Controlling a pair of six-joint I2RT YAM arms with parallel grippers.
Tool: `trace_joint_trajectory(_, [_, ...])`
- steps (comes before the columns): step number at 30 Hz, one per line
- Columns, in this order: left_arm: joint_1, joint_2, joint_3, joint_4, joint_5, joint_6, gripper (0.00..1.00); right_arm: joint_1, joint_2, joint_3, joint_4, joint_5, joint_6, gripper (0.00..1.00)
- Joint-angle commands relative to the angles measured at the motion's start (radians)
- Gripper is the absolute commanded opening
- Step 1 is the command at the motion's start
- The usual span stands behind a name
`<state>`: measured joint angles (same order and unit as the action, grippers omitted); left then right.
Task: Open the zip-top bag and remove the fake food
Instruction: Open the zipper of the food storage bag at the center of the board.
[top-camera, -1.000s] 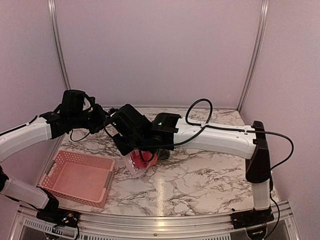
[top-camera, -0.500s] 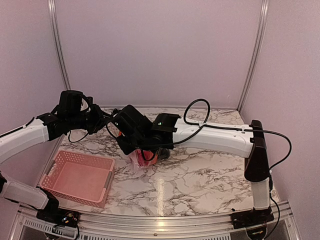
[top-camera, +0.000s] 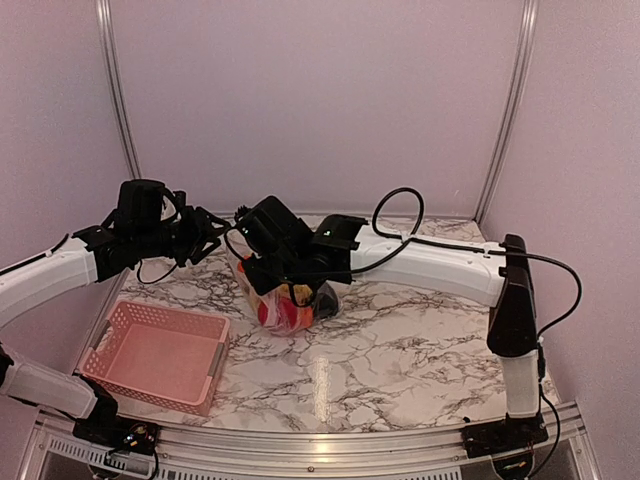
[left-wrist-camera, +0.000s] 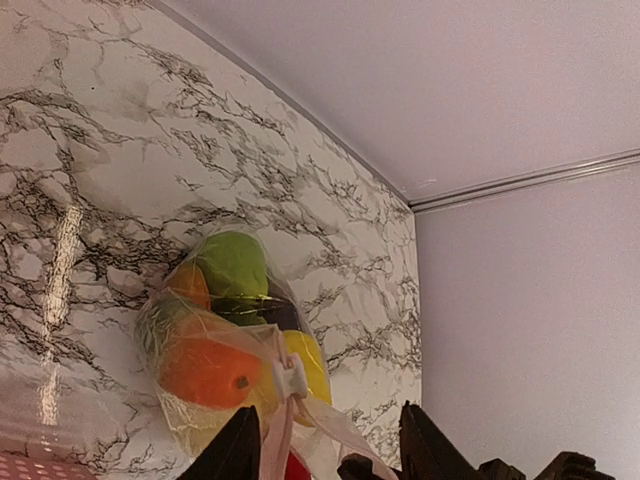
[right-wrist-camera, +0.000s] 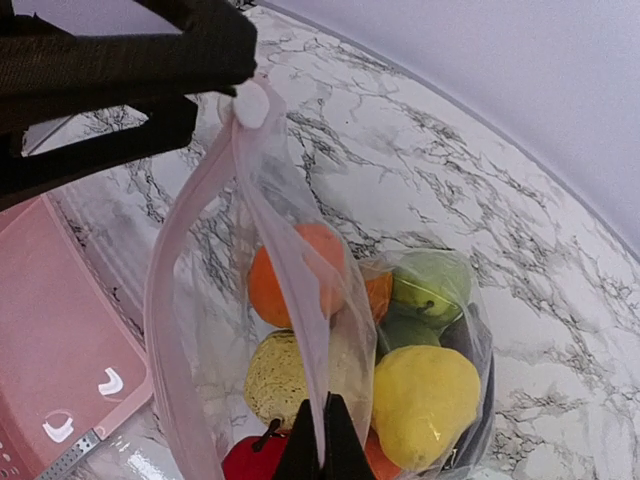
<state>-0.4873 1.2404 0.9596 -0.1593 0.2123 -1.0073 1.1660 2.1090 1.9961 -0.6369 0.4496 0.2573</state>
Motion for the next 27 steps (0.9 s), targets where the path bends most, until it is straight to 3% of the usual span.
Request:
trace_joint_trajectory(1, [-0.004,-0.012,0.013,0.037,0.021,0.02,0.53,-0.036,-0.052,0.055,0.011,-0.003,-0.014,0.0])
trace_joint_trajectory(9, [-0.004,-0.01,0.035,0.049,0.032,0.032,0.65,-0.077,-0.068,0.094,0.003,0.024,-0.047,0.0])
trace_joint_trajectory(27, [-0.005,0.023,0.042,0.078,0.085,0.043,0.65,-0.271,-0.171,0.092,-0.019,0.111,-0.096,0.0])
